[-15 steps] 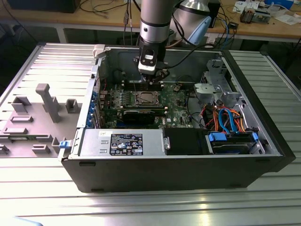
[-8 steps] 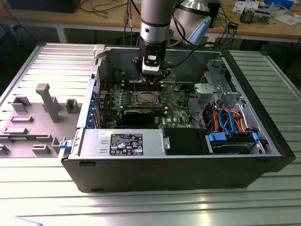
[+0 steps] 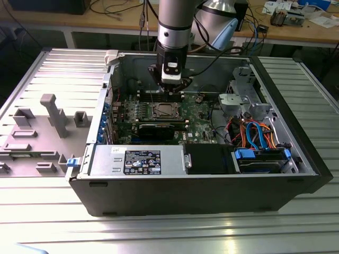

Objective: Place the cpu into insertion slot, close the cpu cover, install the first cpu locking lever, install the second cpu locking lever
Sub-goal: 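Install the first cpu locking lever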

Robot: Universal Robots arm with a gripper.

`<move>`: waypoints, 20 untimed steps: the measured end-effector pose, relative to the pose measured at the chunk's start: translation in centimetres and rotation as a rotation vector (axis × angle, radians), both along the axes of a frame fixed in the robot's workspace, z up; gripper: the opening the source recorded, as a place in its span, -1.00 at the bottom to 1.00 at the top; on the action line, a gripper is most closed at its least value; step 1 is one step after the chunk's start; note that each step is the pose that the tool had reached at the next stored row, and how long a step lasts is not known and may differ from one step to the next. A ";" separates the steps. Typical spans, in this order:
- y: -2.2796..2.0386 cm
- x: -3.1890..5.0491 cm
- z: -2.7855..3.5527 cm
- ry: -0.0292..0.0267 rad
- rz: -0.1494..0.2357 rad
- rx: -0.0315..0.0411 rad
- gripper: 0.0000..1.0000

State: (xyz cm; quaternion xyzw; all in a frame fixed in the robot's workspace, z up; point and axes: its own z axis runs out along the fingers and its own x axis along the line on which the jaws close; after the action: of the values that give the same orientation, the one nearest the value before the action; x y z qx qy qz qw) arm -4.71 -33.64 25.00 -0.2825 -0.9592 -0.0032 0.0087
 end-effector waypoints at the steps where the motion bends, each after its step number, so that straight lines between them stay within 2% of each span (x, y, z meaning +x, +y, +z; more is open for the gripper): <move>1: -0.01 0.00 0.00 0.0001 0.022 -0.0001 -0.79; 10: 0.00 0.00 -0.04 0.0001 0.162 0.0000 -0.79; 17: 0.00 0.00 -0.04 0.0001 0.256 0.0000 -0.79; 20: -0.01 0.00 -0.04 0.0000 0.262 -0.0001 -0.79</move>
State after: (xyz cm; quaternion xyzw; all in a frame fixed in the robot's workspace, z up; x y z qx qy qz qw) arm -4.71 -33.64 24.95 -0.1547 -0.9879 -0.0020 0.0090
